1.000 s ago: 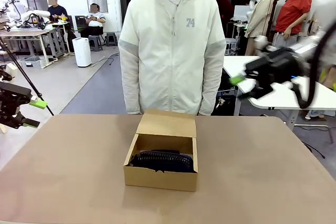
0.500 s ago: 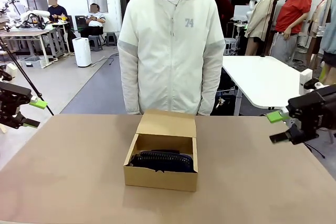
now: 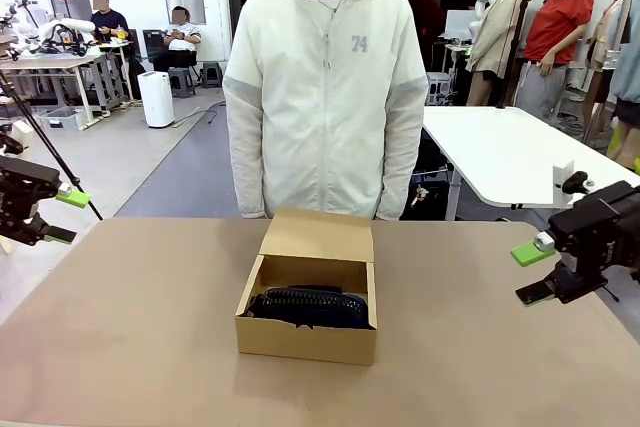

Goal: Pack the items into the box.
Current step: Pick up the item indicated by the person and place it inside the Mailer Box, then close the Mailer Box.

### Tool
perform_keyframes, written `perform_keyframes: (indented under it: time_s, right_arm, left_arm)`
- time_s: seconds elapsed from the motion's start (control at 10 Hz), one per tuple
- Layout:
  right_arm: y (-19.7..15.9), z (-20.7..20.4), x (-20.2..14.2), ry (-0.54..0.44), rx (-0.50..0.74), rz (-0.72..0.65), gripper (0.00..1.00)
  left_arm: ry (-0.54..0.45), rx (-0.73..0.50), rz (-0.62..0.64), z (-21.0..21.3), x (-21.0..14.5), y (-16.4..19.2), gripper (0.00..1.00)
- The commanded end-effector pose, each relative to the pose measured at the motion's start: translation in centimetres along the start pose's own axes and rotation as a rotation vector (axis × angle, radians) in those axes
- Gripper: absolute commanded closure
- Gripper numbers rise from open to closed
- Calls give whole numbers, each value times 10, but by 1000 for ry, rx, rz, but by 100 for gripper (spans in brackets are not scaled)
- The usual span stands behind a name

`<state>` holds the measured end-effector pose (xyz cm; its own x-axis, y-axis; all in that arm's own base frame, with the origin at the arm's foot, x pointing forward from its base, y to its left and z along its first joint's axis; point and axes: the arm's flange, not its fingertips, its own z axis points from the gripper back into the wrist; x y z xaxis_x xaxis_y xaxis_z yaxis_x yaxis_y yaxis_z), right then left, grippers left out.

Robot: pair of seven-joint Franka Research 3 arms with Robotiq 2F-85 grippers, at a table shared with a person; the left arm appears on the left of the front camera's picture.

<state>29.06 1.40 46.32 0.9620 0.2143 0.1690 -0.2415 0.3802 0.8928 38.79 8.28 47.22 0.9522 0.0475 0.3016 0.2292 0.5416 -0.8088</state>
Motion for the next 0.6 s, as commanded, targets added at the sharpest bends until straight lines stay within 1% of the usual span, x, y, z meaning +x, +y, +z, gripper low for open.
perform_keyframes:
  time_s: [0.0, 0.5]
  right_arm:
    - [5, 3, 0, -33, 11, 12, 0]
    - [5, 3, 0, -33, 11, 12, 0]
  left_arm:
    - [7, -7, -14, 3, -1, 0, 0]
    - [7, -7, -14, 3, -1, 0, 0]
